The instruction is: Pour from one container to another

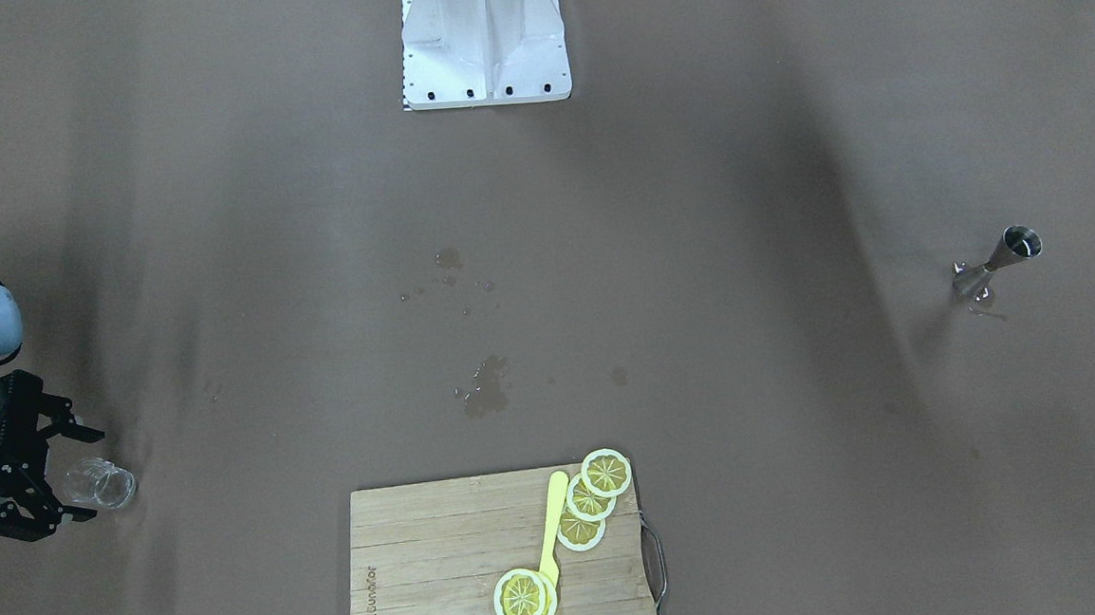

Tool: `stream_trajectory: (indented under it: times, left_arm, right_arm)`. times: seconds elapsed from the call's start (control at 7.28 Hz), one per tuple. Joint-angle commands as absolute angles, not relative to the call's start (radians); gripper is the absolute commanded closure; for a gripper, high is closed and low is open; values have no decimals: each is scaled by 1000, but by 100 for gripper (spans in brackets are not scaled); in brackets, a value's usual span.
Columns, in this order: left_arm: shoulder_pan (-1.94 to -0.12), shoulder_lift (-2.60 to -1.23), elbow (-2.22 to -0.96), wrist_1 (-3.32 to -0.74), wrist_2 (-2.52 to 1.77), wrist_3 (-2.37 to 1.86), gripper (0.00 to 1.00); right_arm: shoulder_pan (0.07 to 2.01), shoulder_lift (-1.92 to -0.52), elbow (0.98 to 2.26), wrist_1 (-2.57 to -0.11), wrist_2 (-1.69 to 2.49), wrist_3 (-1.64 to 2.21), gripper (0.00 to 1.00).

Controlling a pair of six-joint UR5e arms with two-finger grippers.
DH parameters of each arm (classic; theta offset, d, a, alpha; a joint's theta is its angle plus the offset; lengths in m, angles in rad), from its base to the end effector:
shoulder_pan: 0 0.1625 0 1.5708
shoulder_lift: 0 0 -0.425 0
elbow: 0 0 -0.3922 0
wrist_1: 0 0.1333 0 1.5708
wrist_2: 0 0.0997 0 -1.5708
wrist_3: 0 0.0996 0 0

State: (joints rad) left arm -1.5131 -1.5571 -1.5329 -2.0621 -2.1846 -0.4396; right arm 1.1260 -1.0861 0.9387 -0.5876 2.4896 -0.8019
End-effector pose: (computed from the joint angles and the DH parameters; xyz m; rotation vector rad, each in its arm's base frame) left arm -0.0464 -0.5143 0.6389 0.2645 0.6910 -0.2295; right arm -0.2513 -0.6531 0.5627 1.0134 -0.7877 -1.4715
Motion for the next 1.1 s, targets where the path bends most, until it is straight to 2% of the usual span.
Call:
stream_trajectory:
  times: [0.0, 0.27, 0.69, 0.96]
  left_arm:
    - [-1650, -1559, -1500, -1775, -2348, -206, 1]
    - [-1681, -1560, -1479, -1628, -2376, -106, 1]
    - [-1671, -1722, -1457, -1517, -2370, 21, 1]
    - [-1621, -1737, -1488, -1516, -2387, 20, 1]
  right_arm:
    - [1126, -1068, 949, -587, 2490, -734, 0]
    - [1127, -1028, 962, -586, 2490, -585, 0]
    - [1127, -982, 1023, -591, 2345, -320, 0]
    - [1141, -979, 1072, -627, 2184, -159, 0]
